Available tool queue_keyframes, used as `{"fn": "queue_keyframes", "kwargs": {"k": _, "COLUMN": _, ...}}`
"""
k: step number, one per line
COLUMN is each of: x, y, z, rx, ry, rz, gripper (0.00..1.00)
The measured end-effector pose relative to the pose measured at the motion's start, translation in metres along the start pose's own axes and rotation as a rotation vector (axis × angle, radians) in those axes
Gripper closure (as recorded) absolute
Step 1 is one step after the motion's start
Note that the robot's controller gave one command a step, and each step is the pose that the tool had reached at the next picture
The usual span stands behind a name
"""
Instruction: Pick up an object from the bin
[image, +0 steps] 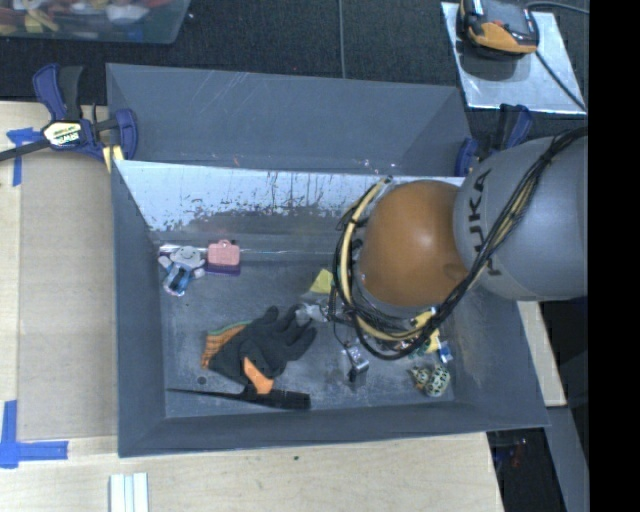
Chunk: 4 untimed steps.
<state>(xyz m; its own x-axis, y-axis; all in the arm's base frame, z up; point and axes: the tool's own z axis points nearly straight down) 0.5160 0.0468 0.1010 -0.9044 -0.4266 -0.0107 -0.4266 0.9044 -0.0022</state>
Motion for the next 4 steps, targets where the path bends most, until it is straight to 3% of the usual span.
{"fn": "queue_keyframes", "kwargs": {"k": 1, "x": 0.007, "y": 0.028, "z": -0.007, "rx": -0.004, "ry": 0.012, "rz": -0.268, "gripper": 0.0}}
{"fn": "queue_keyframes", "kwargs": {"k": 2, "x": 0.017, "y": 0.015, "z": 0.027, "rx": 0.002, "ry": 0.0, "rz": -0.371, "gripper": 0.0}}
{"fn": "queue_keyframes", "kwargs": {"k": 3, "x": 0.005, "y": 0.014, "z": 0.03, "rx": 0.001, "ry": -0.003, "rz": -0.811, "gripper": 1.0}}
{"fn": "queue_keyframes", "kwargs": {"k": 4, "x": 0.005, "y": 0.014, "z": 0.029, "rx": 0.001, "ry": -0.003, "rz": -0.811, "gripper": 1.0}}
